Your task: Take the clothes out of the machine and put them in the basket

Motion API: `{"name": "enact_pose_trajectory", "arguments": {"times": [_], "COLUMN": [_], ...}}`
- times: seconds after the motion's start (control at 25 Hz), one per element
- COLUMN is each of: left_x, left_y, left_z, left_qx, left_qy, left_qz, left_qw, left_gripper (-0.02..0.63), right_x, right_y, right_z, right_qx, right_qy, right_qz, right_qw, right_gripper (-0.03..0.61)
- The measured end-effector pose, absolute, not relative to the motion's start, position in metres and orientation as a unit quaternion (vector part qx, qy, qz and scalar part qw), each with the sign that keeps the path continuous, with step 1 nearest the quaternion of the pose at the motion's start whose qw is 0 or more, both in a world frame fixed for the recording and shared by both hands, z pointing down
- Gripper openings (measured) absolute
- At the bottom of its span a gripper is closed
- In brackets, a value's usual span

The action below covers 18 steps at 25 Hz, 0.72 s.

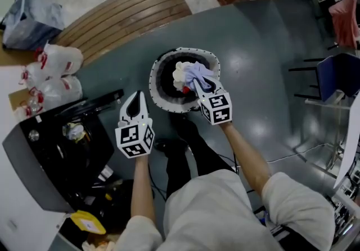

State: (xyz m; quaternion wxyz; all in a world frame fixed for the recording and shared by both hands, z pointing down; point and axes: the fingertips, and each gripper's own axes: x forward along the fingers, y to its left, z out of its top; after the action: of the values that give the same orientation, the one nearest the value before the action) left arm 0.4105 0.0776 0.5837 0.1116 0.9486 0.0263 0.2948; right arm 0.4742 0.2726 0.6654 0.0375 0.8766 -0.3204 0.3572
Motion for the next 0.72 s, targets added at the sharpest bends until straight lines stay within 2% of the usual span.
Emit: {"name": "enact_pose_trajectory", "arguments": {"times": [0.12,0.16,0.24,0.28,0.56,0.64,0.72], "left_x": [0.408,0.407,0.409,0.41,0.412,0.41,0.405], "left_y": [0.073,0.072,0.073,0.073,0.072,0.067,0.06], "left_z": [0.6,0.603,0.607,0.607,0.598,0.594,0.589], "left_qx": [0.945,0.945,0.945,0.945,0.948,0.949,0.949], "left_qy": [0.013,0.011,0.011,0.011,0.005,-0.001,-0.011], "left_qz": [0.303,0.304,0.304,0.304,0.293,0.291,0.287], "left_qw": [0.12,0.121,0.121,0.122,0.122,0.123,0.127], "left_gripper": [0.018,0.018,0.018,0.018,0.018,0.018,0.018], "right_x": [0.474,0.475,0.479,0.483,0.487,0.485,0.483], "right_y": [0.27,0.269,0.267,0.266,0.263,0.259,0.253], "right_z": [0.696,0.702,0.708,0.707,0.689,0.684,0.677], "right_qx": [0.87,0.87,0.875,0.878,0.881,0.879,0.875], "right_qy": [-0.319,-0.318,-0.315,-0.315,-0.328,-0.333,-0.343], "right_qz": [0.375,0.376,0.366,0.359,0.338,0.338,0.337], "right_qw": [0.037,0.035,0.031,0.032,0.051,0.052,0.055], "right_gripper": [0.087,0.108,0.31,0.342,0.342,0.303,0.232]}}
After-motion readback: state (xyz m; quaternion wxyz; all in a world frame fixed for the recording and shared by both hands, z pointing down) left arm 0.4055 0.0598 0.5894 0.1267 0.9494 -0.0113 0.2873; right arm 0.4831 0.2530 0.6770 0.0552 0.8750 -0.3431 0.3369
